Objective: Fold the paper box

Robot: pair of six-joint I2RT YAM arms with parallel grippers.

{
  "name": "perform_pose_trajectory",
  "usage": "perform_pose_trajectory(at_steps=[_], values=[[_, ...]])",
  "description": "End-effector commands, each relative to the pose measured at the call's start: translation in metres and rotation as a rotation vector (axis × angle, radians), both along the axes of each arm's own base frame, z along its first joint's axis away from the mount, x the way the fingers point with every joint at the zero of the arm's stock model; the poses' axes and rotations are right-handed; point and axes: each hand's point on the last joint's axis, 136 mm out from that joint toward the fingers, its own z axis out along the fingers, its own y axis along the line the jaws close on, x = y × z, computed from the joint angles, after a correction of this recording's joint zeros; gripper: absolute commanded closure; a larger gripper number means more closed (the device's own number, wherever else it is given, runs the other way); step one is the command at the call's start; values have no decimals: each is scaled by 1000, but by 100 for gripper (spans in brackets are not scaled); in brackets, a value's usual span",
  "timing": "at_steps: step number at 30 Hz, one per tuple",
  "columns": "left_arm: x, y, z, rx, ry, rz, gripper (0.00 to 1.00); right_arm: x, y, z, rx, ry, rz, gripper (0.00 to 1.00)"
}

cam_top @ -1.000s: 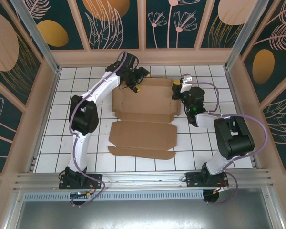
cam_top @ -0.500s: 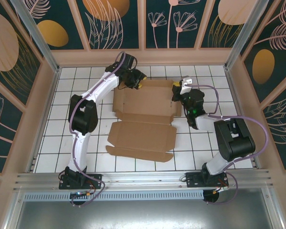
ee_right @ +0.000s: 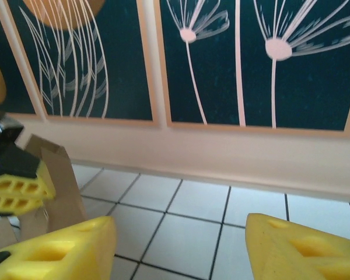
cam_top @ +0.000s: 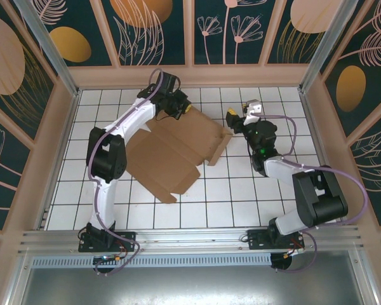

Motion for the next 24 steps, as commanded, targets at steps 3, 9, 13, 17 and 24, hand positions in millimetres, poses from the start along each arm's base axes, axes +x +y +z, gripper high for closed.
perform_pose_trajectory(at_steps=[3,9,13,17,24], values=[[1,-2,23,-106,-106,20,100,-8,5,47,55,-15,47,37],[-6,-8,13,-201,-160,-4,100,-19,45,44,131,235,216,51],[-6,-9,25,-239,-236,-12,100,-58,113,14,9,331,344,69],[-5,-8,38,-244,-277,-14,100,-97,170,-41,-145,502,367,87],[-7,-7,42,-245,-286,-17,100,-134,222,-150,-337,767,420,100]])
